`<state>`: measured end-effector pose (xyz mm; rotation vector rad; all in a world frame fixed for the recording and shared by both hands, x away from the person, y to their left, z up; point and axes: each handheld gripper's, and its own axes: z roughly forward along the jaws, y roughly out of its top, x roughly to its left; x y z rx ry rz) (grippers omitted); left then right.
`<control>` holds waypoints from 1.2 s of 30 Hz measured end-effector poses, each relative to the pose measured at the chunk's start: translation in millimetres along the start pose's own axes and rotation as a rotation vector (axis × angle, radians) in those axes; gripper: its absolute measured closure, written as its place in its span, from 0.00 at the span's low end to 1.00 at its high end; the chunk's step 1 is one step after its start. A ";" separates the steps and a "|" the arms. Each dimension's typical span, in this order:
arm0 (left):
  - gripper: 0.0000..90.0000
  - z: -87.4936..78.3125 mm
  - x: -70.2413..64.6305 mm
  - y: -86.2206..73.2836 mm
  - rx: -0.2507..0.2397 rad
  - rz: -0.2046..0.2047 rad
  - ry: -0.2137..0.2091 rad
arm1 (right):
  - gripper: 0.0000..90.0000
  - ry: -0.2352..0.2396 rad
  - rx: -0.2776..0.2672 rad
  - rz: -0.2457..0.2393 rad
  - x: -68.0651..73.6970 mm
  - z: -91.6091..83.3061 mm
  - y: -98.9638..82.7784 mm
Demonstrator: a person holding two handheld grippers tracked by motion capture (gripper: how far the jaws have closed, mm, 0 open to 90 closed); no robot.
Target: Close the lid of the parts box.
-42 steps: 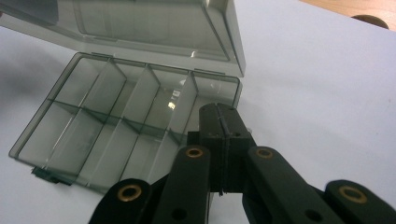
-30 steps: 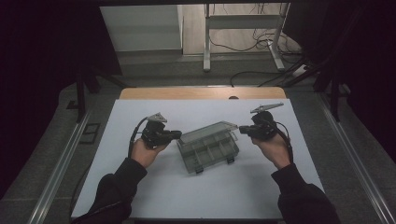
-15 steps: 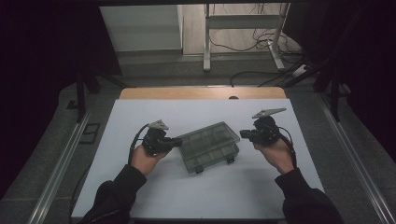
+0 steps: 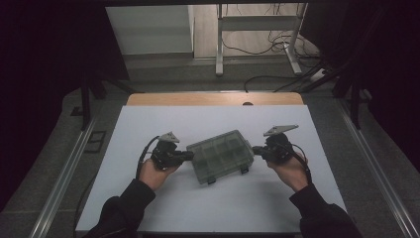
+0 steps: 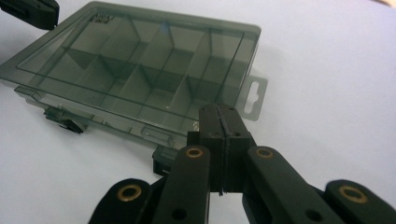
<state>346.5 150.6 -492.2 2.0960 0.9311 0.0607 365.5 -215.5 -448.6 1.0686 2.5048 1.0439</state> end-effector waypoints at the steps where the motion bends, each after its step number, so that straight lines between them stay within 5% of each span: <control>1: 0.93 0.4 0.1 -0.5 0.004 0.001 -0.001 | 0.99 0.002 0.002 0.002 0.6 1.4 -1.5; 17: 0.92 2.9 -5.9 -5.8 0.010 -0.001 -0.018 | 0.99 0.010 0.032 0.016 -1.3 20.9 -11.8; 36: 0.92 -6.6 -60.2 -34.0 0.009 0.044 -0.027 | 0.99 0.000 0.038 -0.004 1.7 22.5 -13.8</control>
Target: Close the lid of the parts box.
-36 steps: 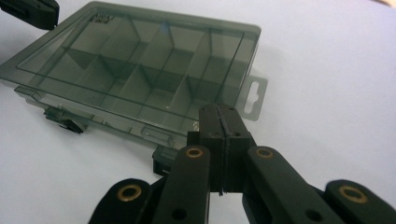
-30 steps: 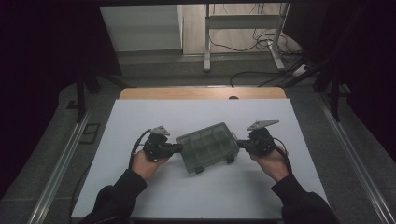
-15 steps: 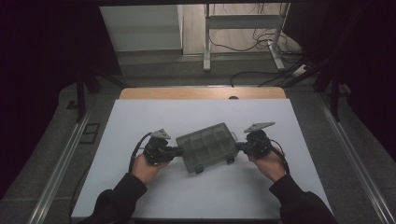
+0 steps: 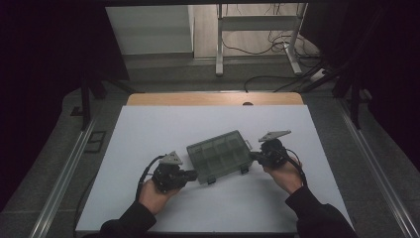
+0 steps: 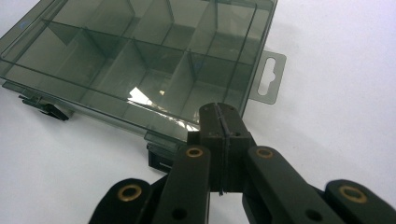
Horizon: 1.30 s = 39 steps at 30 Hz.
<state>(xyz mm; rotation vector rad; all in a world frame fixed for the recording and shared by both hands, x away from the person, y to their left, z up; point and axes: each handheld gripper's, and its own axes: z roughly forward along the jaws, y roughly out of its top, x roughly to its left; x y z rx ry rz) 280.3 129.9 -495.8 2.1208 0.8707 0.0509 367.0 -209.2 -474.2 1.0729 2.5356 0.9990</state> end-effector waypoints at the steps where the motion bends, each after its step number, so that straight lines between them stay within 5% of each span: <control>1: 0.92 1.8 -2.9 -1.2 0.007 0.007 0.000 | 0.99 -0.001 0.000 -0.001 0.1 0.0 0.0; 14: 0.93 32.3 -10.0 -9.6 0.117 0.017 -0.015 | 0.99 -0.002 0.000 -0.006 1.0 0.0 -0.1; 18: 0.93 35.7 -8.6 -9.6 0.147 0.029 0.026 | 0.99 0.001 -0.001 -0.008 1.1 -0.1 -0.5; 39: 0.93 34.1 31.9 0.5 0.112 -0.044 0.080 | 0.99 0.046 0.003 -0.004 3.3 1.5 -0.5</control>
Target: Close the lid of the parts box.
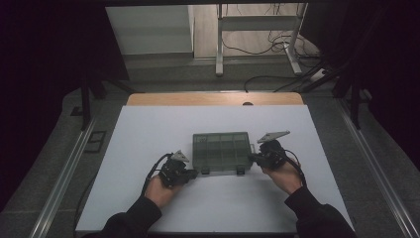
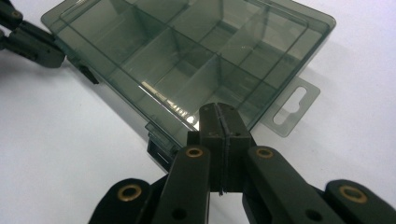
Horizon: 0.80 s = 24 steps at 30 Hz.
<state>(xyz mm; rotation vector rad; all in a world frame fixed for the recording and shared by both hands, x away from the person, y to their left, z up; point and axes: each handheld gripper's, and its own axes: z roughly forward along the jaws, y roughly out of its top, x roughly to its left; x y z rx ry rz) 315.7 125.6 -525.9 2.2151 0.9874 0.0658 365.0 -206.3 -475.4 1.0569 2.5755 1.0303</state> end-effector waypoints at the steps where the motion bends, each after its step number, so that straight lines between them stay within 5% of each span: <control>1: 0.93 -0.1 0.9 0.1 -0.004 -0.004 0.000 | 0.99 0.000 0.000 -0.001 0.1 0.1 0.1; 13: 0.91 2.0 0.9 2.1 0.008 0.011 0.004 | 0.98 -0.001 -0.002 -0.003 0.9 0.3 0.1; 24: 0.84 -2.7 -5.7 2.6 0.007 0.034 -0.008 | 0.86 -0.012 -0.003 -0.004 6.0 -3.2 -0.4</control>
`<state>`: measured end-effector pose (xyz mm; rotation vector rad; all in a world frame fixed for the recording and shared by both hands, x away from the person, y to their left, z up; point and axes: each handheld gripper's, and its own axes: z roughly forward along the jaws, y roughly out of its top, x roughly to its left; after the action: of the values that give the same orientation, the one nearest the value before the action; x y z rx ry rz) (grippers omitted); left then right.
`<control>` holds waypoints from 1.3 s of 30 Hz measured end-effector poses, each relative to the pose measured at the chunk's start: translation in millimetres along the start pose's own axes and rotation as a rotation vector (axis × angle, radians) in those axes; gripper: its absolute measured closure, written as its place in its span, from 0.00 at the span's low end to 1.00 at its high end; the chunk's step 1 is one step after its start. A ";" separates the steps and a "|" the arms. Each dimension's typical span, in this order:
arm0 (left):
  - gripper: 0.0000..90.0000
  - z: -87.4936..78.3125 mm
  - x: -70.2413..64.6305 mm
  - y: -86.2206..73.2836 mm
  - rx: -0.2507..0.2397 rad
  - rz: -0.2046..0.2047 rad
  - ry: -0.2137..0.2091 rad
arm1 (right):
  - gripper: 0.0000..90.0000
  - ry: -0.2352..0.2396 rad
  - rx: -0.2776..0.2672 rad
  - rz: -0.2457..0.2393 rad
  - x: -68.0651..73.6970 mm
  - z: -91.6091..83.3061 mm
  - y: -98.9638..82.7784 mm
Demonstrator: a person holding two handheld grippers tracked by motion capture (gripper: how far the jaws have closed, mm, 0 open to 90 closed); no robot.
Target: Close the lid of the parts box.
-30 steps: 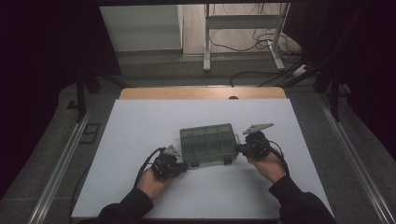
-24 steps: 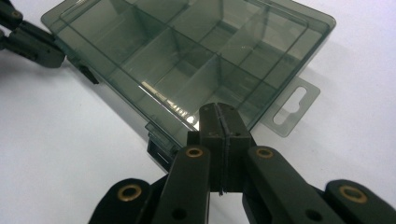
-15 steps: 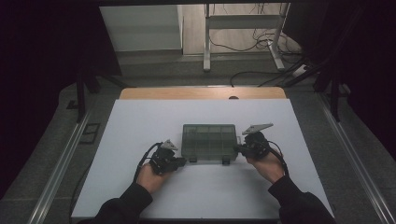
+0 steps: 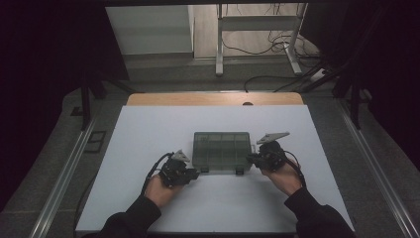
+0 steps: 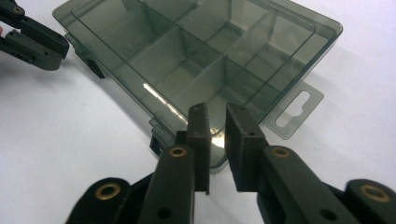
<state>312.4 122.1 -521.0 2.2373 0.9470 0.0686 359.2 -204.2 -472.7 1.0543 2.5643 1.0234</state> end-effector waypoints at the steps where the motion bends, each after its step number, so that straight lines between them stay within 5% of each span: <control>1: 0.83 -0.9 -0.6 0.0 -0.002 0.000 0.000 | 0.85 0.000 0.002 0.002 0.4 -1.0 0.0; 39: 0.49 -35.2 -5.4 -7.6 -0.057 0.015 0.019 | 0.53 -0.008 -0.094 0.018 12.0 -35.6 -14.0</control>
<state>293.3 142.7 -498.0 2.1952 0.9267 0.1225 328.3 -222.0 -454.5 1.0568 2.4779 1.1302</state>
